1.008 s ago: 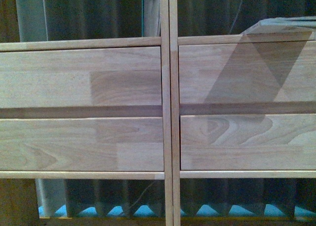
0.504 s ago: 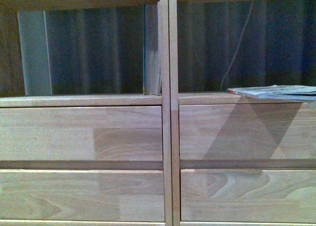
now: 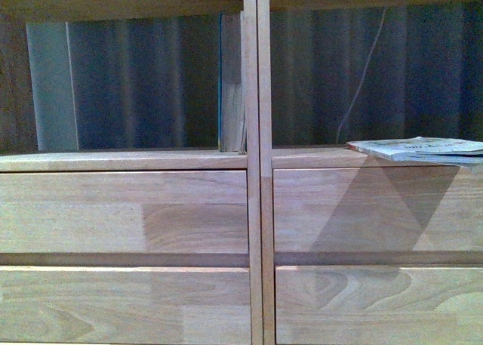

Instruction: Organize books on shelf

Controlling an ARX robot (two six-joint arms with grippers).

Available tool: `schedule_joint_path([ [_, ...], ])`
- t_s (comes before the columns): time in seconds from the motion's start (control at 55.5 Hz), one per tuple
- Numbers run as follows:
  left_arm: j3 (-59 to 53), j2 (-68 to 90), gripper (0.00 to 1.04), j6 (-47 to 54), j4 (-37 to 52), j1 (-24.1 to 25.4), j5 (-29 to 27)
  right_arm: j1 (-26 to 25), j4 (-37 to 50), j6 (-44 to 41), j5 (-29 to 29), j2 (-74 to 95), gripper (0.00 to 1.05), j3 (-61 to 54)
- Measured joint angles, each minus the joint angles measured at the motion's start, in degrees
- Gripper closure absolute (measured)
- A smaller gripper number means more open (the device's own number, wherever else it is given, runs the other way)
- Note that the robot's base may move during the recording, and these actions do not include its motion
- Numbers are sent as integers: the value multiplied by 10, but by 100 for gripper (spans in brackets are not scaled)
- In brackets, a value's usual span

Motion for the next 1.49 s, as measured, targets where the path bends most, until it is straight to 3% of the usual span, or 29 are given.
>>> schedule_joint_path([
  [0.162,0,0,7,0,0,0,0,13,9,89,45,139,7,79],
  [0.36,0,0,7,0,0,0,0,14,13,132,91,216,7,154],
  [0.792,0,0,7,0,0,0,0,-2,-5,147,149,311,7,260],
  [1.189,0,0,7,0,0,0,0,-16,-27,153,159,320,7,293],
  [1.495,0,0,7,0,0,0,0,-16,-44,148,181,320,50,294],
])
